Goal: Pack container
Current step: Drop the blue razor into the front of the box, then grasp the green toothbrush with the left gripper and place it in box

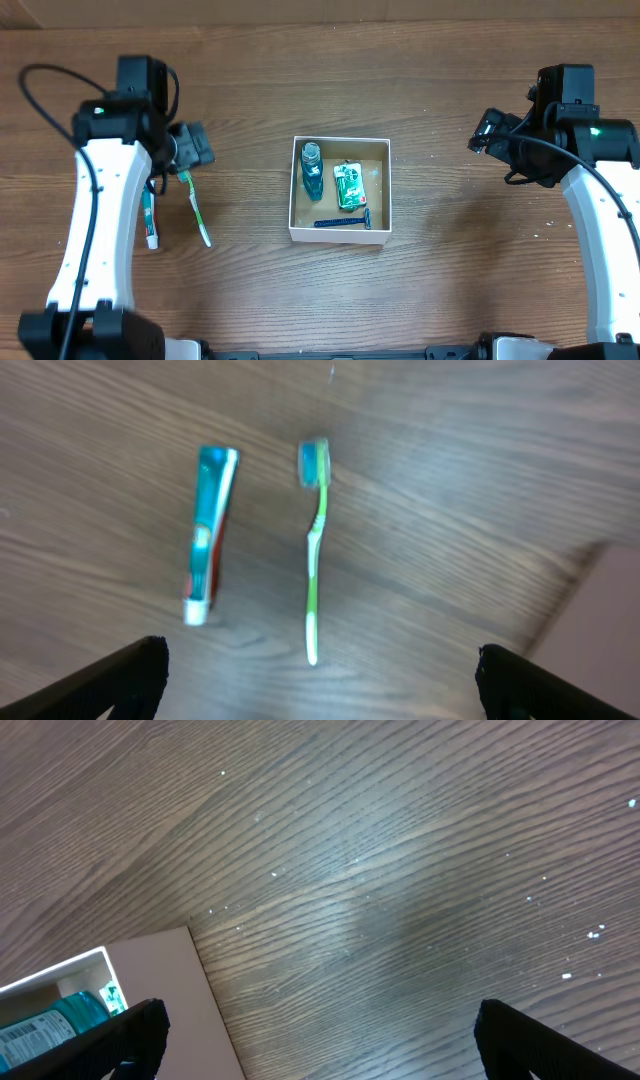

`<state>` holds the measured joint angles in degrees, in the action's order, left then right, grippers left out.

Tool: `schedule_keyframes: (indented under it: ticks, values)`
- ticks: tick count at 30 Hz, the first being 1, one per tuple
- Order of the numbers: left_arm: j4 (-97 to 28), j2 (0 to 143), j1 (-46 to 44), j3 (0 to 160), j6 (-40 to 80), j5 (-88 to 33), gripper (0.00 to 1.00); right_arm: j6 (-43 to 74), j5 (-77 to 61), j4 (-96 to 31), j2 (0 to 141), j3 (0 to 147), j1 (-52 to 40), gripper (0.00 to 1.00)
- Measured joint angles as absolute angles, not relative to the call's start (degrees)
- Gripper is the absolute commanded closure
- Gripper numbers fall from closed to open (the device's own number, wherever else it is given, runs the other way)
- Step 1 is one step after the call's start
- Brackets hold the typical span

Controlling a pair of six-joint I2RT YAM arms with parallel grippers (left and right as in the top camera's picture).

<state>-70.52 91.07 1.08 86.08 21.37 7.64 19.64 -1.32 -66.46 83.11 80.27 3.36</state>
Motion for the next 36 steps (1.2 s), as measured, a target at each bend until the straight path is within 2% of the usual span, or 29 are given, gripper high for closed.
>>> schedule_keyframes:
  ticks: [7,15,27,28,32,34,36]
  values:
    - [-56.97,100.49,3.86,69.78,20.95,2.07,0.00,19.64,-1.30,-66.48,83.11,80.25,3.36,0.00]
    - [-52.86,109.47,3.90,69.23,19.05,0.62,0.00,19.66,-1.32,-66.52,83.11,80.25,3.36,0.00]
    - [-50.37,110.74,3.90,69.19,17.37,-0.89,0.01,19.66,-1.32,-66.57,83.11,80.25,3.36,0.00]
    - [-50.57,110.85,3.90,69.34,17.37,-0.91,0.07,19.66,-1.32,-66.59,83.11,80.25,3.33,0.00]
    - [-51.92,111.26,3.90,69.65,16.78,-0.45,0.70,19.66,-1.30,-66.54,83.11,80.25,3.33,0.00]
    - [-53.17,111.31,4.12,69.65,16.45,-0.51,0.78,19.64,-1.30,-66.57,83.11,80.25,3.33,0.00]
    - [-53.89,111.39,4.19,69.65,16.36,-0.51,0.95,19.66,-1.30,-66.57,83.11,80.25,3.33,0.00]
